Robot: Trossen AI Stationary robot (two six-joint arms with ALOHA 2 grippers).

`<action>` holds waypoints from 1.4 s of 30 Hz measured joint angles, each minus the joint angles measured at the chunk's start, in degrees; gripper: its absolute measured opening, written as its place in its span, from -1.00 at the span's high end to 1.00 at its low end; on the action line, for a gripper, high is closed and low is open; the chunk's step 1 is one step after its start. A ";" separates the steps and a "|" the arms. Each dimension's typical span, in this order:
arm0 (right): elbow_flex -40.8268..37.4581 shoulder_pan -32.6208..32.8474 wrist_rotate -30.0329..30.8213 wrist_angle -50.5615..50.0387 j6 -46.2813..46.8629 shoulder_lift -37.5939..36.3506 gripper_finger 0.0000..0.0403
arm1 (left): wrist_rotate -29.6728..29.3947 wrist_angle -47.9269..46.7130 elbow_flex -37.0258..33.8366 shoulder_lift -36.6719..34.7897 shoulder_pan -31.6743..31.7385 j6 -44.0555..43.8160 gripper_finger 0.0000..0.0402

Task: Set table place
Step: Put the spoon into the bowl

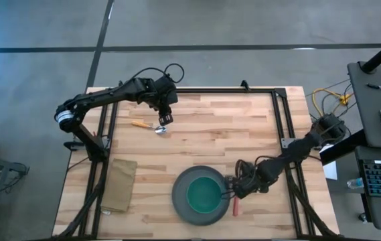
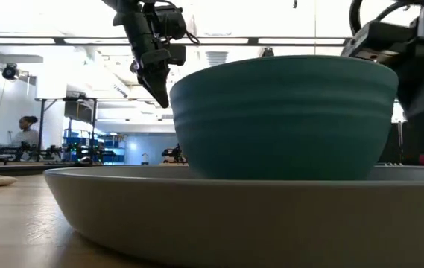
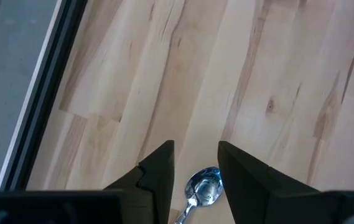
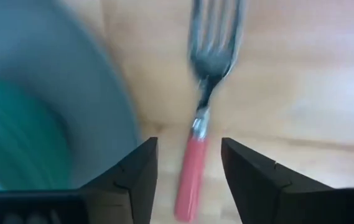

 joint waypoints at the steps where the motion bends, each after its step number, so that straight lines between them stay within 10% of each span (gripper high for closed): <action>1: -0.01 -0.13 1.14 -2.04 0.22 -1.05 0.16 | -0.01 0.00 0.00 0.00 0.00 0.00 0.46; 20: -6.55 -22.39 14.89 -16.96 -27.17 -30.87 0.15 | 3.94 -5.03 -8.44 5.80 4.07 18.31 0.46; 42: -7.50 -24.90 14.18 -22.58 -34.04 -32.73 -0.29 | 1.63 7.50 -23.17 4.48 6.05 27.58 0.46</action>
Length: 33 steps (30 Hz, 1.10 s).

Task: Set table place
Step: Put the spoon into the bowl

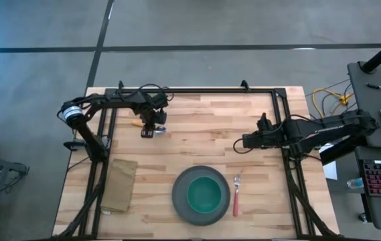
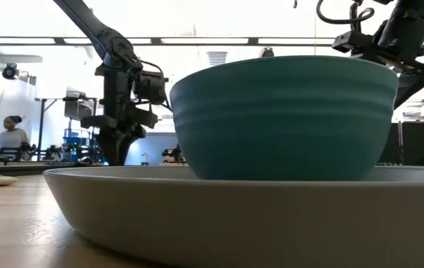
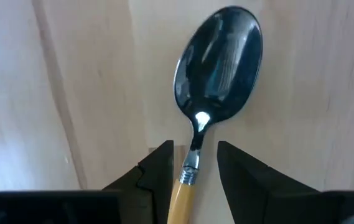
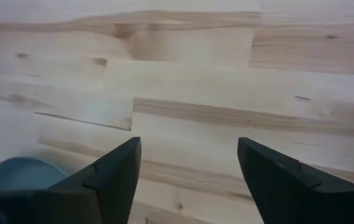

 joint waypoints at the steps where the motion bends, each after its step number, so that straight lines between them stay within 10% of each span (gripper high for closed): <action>1: -0.11 0.00 -0.01 -0.06 -0.01 0.02 -0.28 | -0.16 0.17 -0.28 0.00 0.00 0.00 0.46; 33: -0.31 0.00 0.01 -0.98 0.17 0.00 -0.24 | -6.48 2.77 -11.66 -6.57 6.55 -0.72 0.46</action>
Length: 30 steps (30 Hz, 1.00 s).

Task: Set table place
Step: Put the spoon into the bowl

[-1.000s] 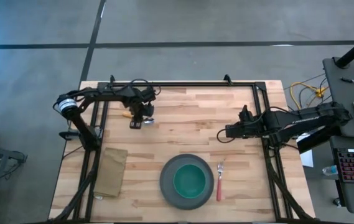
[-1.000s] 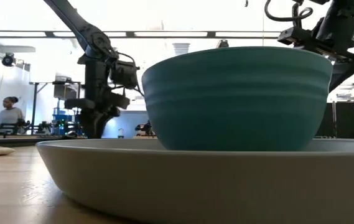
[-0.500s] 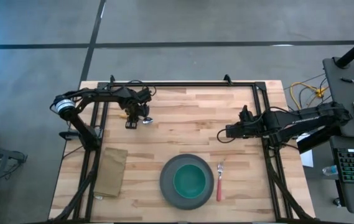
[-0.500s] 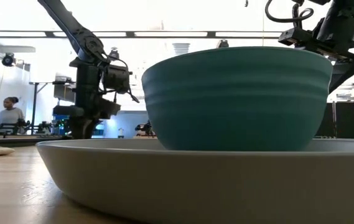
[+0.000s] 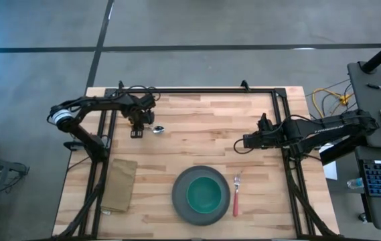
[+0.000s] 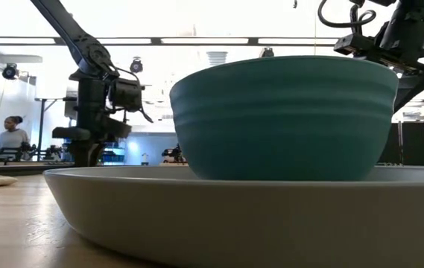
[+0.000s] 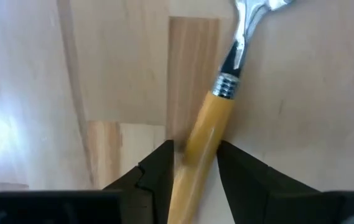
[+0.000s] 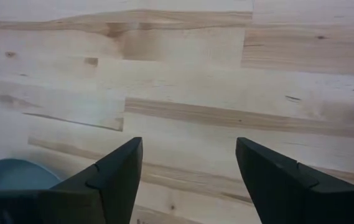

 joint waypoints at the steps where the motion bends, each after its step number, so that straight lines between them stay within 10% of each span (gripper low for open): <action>1: 0.00 0.00 0.00 -0.04 0.01 0.00 -0.24 | 0.02 0.59 -0.44 -0.14 0.17 0.09 0.46; 30: 0.00 0.00 -3.21 -0.02 -3.36 -0.07 -0.18 | 1.64 -6.53 9.45 -2.59 -6.05 -9.80 0.88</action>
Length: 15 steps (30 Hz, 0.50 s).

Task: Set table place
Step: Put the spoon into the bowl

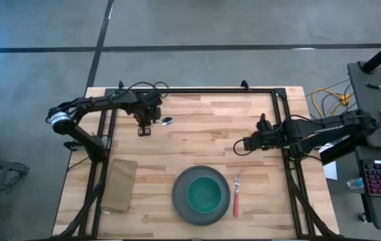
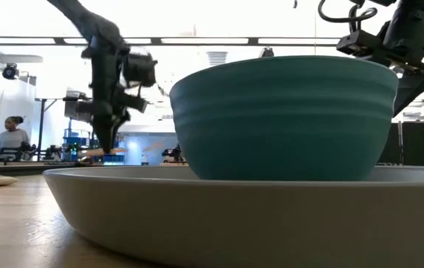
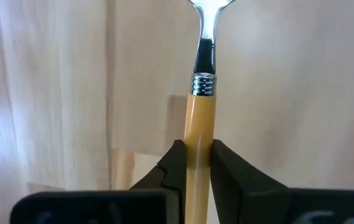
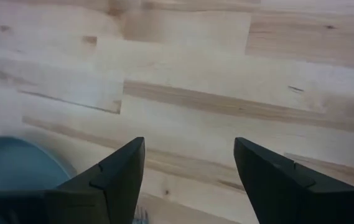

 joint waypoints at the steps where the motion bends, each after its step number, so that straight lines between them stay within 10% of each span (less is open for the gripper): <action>1: 0.00 0.00 -0.07 -0.02 -0.45 -0.19 -0.18 | 0.01 -2.26 1.64 -0.09 -1.65 -0.99 0.88; 15: 0.00 0.03 -2.57 2.22 -11.04 -4.44 -0.14 | -1.46 -22.31 29.50 3.07 -31.18 -25.00 0.88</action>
